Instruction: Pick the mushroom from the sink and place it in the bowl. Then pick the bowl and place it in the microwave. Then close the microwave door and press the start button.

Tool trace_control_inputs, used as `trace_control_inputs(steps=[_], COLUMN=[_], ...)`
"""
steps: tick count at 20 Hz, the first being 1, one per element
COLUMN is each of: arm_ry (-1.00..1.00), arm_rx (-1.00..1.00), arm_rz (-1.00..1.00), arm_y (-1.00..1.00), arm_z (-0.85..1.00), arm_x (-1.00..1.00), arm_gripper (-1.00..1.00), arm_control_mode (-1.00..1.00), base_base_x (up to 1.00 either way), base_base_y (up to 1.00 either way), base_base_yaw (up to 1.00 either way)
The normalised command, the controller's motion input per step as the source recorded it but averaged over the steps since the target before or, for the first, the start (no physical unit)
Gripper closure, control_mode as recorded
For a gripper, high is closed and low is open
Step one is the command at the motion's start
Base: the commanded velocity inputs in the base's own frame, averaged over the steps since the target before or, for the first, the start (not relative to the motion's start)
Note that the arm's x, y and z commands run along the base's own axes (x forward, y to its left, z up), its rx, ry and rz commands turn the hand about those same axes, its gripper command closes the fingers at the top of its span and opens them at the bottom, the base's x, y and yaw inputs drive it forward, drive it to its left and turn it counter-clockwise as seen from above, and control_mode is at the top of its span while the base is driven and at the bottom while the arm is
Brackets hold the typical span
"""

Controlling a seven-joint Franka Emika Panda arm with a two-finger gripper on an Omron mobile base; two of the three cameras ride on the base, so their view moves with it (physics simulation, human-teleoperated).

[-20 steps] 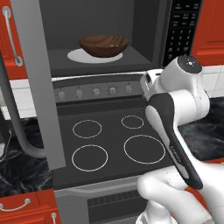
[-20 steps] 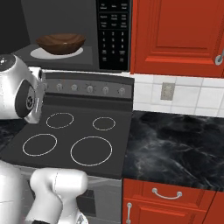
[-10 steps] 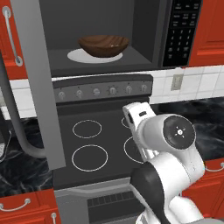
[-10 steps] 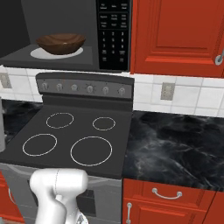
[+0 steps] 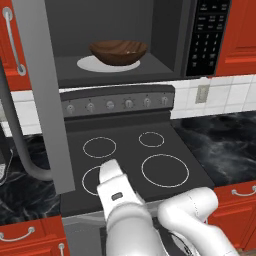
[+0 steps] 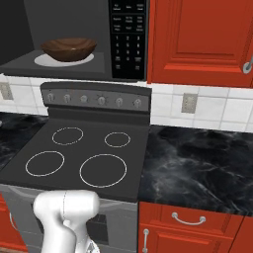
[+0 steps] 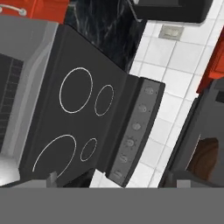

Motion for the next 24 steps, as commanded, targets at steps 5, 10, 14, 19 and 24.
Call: trace_control_inputs(steps=[5,10,14,19,24], arm_ry=[-0.09,-0.08,-0.12,-0.15,-0.09], arm_rx=[0.0,0.0,-0.02,-0.01,0.0], arm_rz=[-0.14,-0.16,-0.16,-0.15,-0.16], arm_y=[0.36,0.68,0.91,0.88,0.76], arm_z=[-0.25,-0.17,-0.11,-0.04,0.09], arm_x=[-0.18,0.0,0.01,0.0,0.0], arm_gripper=[-1.0,-1.0,-1.0,-1.0,-1.0], arm_control_mode=[-1.0,-1.0,-1.0,-1.0,-1.0], base_base_x=[0.0,0.0,0.0,0.0,0.0], base_base_y=[0.0,0.0,0.0,0.0,0.0], base_base_yaw=[0.0,0.0,0.0,0.0,0.0])
